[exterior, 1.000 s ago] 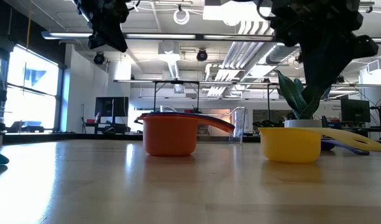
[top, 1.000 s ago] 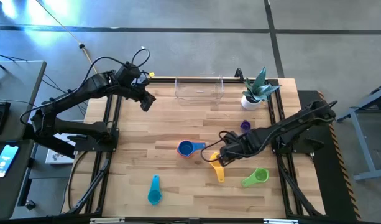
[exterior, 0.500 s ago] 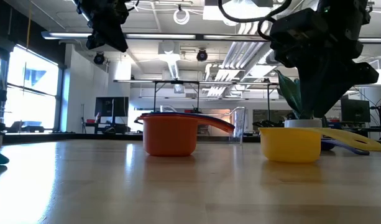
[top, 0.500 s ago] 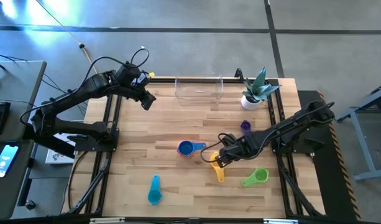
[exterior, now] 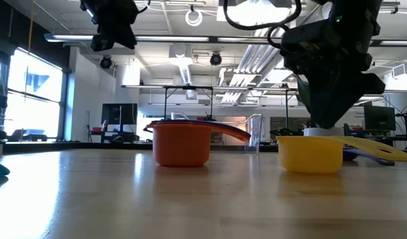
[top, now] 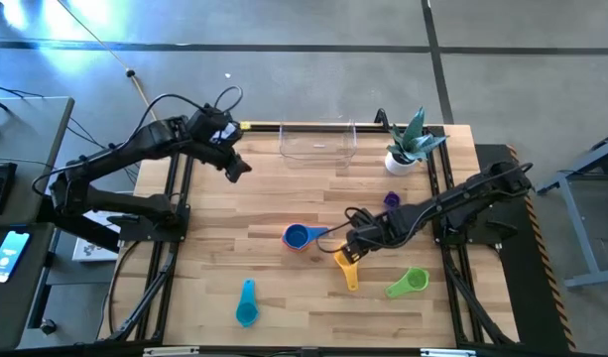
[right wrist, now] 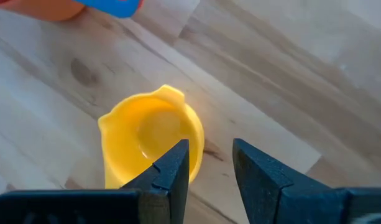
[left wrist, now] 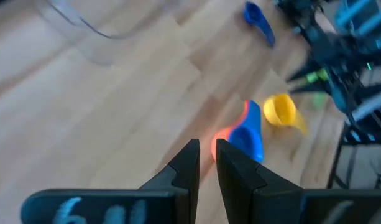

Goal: Nest measuring cups in basket
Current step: Stack the yellow measuring cup on top of the blue measuring cup

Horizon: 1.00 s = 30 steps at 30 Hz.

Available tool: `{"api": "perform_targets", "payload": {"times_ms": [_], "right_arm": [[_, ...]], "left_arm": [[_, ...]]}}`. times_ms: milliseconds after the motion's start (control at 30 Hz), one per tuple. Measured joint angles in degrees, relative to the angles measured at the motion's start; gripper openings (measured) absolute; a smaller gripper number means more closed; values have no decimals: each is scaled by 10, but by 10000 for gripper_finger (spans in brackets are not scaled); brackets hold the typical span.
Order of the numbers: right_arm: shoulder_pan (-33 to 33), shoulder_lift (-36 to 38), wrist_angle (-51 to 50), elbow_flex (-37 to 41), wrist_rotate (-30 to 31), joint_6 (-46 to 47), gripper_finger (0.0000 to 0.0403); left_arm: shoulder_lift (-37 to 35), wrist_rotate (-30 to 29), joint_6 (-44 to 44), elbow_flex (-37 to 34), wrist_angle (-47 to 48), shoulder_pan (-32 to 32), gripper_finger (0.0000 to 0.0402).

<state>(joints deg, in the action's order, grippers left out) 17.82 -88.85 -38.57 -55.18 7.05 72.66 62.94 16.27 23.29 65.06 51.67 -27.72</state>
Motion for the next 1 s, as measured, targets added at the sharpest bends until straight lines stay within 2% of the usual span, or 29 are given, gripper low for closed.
{"api": "perform_targets", "payload": {"times_ms": [433,733,1000], "right_arm": [[-18,-4,4,0,-43,-57,115],[-17,-32,15,0,-62,-67,115],[-17,-56,27,0,-69,-70,115]], "left_arm": [[0,-18,52,0,2,94,44],[0,-48,67,0,-1,106,44],[0,-50,72,0,-1,106,44]]}}
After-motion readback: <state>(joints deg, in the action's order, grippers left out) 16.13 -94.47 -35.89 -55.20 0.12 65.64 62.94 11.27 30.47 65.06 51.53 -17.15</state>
